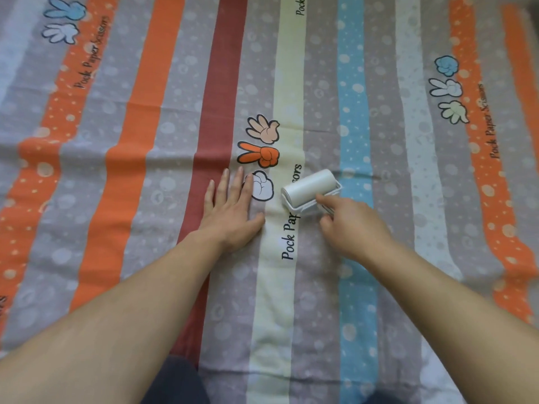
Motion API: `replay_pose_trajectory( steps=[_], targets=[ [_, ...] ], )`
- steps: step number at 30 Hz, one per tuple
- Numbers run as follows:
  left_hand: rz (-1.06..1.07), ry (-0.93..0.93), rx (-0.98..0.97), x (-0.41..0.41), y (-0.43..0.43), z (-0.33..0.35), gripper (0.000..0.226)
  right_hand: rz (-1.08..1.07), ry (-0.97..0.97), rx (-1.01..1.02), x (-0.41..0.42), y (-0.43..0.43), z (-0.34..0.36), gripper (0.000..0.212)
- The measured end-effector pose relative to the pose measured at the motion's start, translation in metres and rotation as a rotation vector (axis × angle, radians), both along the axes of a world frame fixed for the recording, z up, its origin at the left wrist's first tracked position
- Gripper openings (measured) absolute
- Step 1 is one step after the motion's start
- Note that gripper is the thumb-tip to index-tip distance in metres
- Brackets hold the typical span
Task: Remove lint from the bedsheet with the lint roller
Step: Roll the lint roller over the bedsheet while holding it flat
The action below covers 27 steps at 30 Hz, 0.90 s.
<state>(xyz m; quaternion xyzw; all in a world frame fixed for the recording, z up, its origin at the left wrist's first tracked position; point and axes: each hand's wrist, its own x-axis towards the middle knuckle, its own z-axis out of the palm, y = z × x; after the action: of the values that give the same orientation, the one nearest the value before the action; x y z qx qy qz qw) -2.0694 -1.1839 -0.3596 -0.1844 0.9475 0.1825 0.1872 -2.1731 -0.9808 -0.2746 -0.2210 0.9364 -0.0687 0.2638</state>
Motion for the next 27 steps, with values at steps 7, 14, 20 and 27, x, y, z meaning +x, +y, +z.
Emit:
replay_pose_trajectory(
  steps=[7,14,20,27],
  targets=[
    [0.011,-0.023,-0.038,-0.002,0.005,0.005,0.078,0.017,-0.023,0.091,0.041,0.071,0.014,0.054],
    [0.012,0.007,-0.067,0.011,0.006,0.014,0.081,0.048,-0.126,0.237,0.052,0.122,0.047,0.05],
    [0.014,0.028,-0.082,0.019,-0.024,0.019,0.1,-0.012,-0.29,0.2,0.022,0.126,0.101,0.039],
    [0.016,0.072,-0.035,0.018,-0.054,0.014,0.128,-0.094,-0.047,-0.146,0.006,-0.02,0.078,0.046]
  ],
)
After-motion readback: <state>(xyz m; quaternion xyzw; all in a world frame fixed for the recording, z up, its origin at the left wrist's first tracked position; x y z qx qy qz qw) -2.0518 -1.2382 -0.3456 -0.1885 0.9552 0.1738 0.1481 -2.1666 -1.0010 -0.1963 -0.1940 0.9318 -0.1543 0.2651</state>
